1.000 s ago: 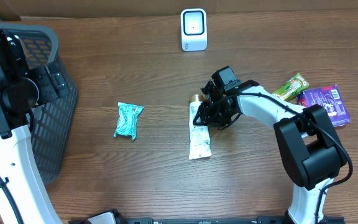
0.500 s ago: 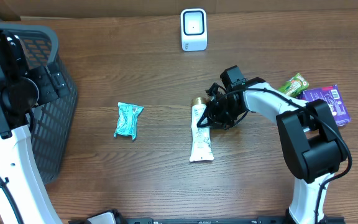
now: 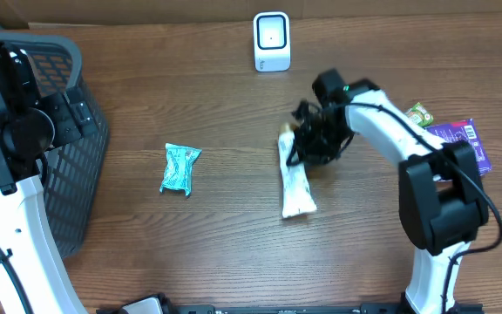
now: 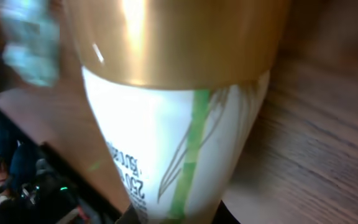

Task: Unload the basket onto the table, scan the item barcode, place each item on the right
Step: 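Raise the tube and hold it in front of the scanner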

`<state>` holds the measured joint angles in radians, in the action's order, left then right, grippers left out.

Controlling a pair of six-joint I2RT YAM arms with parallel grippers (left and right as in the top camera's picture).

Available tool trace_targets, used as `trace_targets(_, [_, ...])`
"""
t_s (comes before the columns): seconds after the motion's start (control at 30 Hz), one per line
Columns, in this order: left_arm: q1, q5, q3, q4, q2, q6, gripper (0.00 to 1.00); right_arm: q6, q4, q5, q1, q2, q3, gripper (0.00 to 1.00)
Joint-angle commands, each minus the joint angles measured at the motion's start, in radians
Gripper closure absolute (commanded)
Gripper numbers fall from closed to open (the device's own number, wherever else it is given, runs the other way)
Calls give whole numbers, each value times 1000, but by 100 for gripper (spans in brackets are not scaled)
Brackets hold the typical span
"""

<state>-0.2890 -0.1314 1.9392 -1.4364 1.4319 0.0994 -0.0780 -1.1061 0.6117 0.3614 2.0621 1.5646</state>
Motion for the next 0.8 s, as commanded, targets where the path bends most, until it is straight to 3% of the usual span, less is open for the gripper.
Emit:
trace_targets(0.0, [-3, 5, 18, 3, 4, 13, 0, 57, -35, 144, -4, -175, 169, 96])
trace_targets(0.3, [-3, 5, 18, 3, 4, 13, 0, 61, -159, 179, -4, -298, 409, 96])
trace_targets(0.57, [-3, 5, 18, 3, 4, 13, 1, 60, -164, 154, -3, -345, 447, 96])
trace_targets(0.67, [-3, 5, 18, 3, 4, 13, 1, 41, -144, 34, 1, -344, 447, 96])
trace_targets(0.77, [-3, 5, 18, 3, 4, 13, 0, -23, -91, -292, 29, -343, 446, 96])
